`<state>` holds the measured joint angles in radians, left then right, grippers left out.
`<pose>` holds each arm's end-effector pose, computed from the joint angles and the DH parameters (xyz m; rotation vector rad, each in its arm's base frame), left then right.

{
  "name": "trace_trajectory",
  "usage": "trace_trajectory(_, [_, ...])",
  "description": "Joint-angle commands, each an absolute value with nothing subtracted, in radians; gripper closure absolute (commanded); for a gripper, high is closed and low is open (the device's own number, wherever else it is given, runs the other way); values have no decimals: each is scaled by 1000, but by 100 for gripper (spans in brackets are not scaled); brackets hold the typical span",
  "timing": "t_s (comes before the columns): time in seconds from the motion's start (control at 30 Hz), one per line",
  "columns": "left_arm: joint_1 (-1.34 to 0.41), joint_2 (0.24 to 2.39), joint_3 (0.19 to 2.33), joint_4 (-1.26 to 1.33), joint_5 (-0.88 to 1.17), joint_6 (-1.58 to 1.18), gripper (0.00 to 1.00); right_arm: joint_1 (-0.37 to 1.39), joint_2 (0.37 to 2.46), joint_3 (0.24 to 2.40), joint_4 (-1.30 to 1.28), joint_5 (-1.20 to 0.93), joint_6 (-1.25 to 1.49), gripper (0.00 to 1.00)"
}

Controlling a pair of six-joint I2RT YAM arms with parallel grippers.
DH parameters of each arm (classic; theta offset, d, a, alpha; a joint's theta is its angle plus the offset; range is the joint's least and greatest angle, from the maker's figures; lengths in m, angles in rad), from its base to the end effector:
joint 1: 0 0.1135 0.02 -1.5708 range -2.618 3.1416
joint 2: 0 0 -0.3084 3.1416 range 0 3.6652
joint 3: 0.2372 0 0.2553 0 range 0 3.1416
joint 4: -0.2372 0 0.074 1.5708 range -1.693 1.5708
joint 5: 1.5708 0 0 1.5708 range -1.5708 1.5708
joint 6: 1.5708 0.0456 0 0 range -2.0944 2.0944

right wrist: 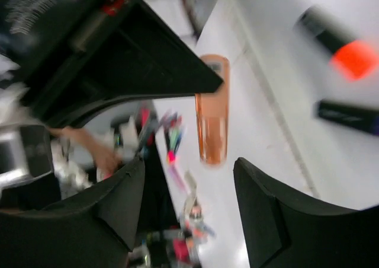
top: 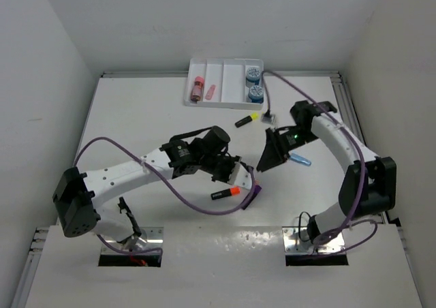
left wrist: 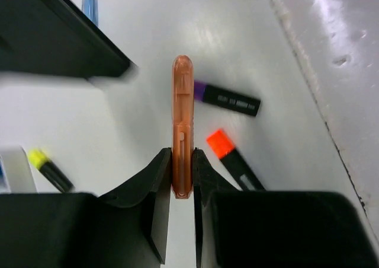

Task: Sort the stationery into containers
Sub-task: Place the stationery in the storage box.

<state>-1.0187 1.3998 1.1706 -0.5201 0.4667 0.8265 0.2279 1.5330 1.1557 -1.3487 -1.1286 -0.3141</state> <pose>0.1434 -0.2720 0.3413 1.9708 1.1949 -0.6382 0.2310 0.0959 0.2936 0.5677 -2.5172 -1.6384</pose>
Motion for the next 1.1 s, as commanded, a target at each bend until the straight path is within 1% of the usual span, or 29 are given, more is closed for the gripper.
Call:
trace_trajectory(0.0, [-931,1356,1118,-456,518,654,100,34,1546,1273,-1149,-1128,-127,38])
trace_trajectory(0.03, [-879,1365,1114,-418,532,575,100,5,1546,1284,-1081,-1117,-64,37])
trace_trajectory(0.07, [-853,1377,1124,-401,532,528,100,-99,1549,1290,-1006,-1105,83,37])
trace_trajectory(0.1, [-789,1419,1140,-385,534,488,100,-130,1554,1296,-892,-1086,127,37])
trace_trajectory(0.13, [-751,1446,1161,-347,532,394,100,-156,1555,1302,-856,-1031,156,37])
trace_trajectory(0.17, [-714,1513,1228,-330,517,332,100,-196,1555,1311,-829,-1002,181,37])
trace_trajectory(0.2, [-642,1554,1270,-313,499,277,100,-205,1554,1315,-799,-970,179,37])
trace_trajectory(0.23, [-608,1599,1323,-302,442,180,100,-219,1536,1301,-786,-930,179,38])
trace_trajectory(0.27, [-576,1690,1442,-301,422,135,100,-224,1523,1281,-746,-854,186,39])
trace_trajectory(0.3, [-518,1731,1501,-295,376,33,100,-227,1508,1261,-724,-826,189,39])
trace_trajectory(0.33, [-496,1777,1559,-278,318,-42,100,-230,1476,1217,-704,-812,189,39])
trace_trajectory(0.37, [-473,1867,1695,-293,243,-99,100,-233,1459,1192,-677,-796,186,39])
trace_trajectory(0.4, [-463,1911,1773,-317,153,-153,100,-233,1445,1175,-666,-786,184,40])
trace_trajectory(0.43, [-454,1990,1833,-339,109,-184,100,-229,1419,1140,-655,-775,183,40])
trace_trajectory(0.53, [-428,2084,1998,-315,6,-242,100,-216,1376,1076,-615,-718,170,41])
trace_trajectory(0.63, [-413,2222,2118,-284,-18,-255,100,-212,1335,1032,-597,-669,143,42])
trace_trajectory(0.7, [-405,2275,2196,-267,-23,-258,100,-210,1333,1031,-620,-663,118,42])
trace_trajectory(0.83, [-394,2383,2230,-190,-6,-244,96,-212,1341,1042,-686,-638,60,42])
trace_trajectory(1.07, [-391,2505,2290,-117,-84,-236,95,-241,1341,1014,-719,-601,12,42])
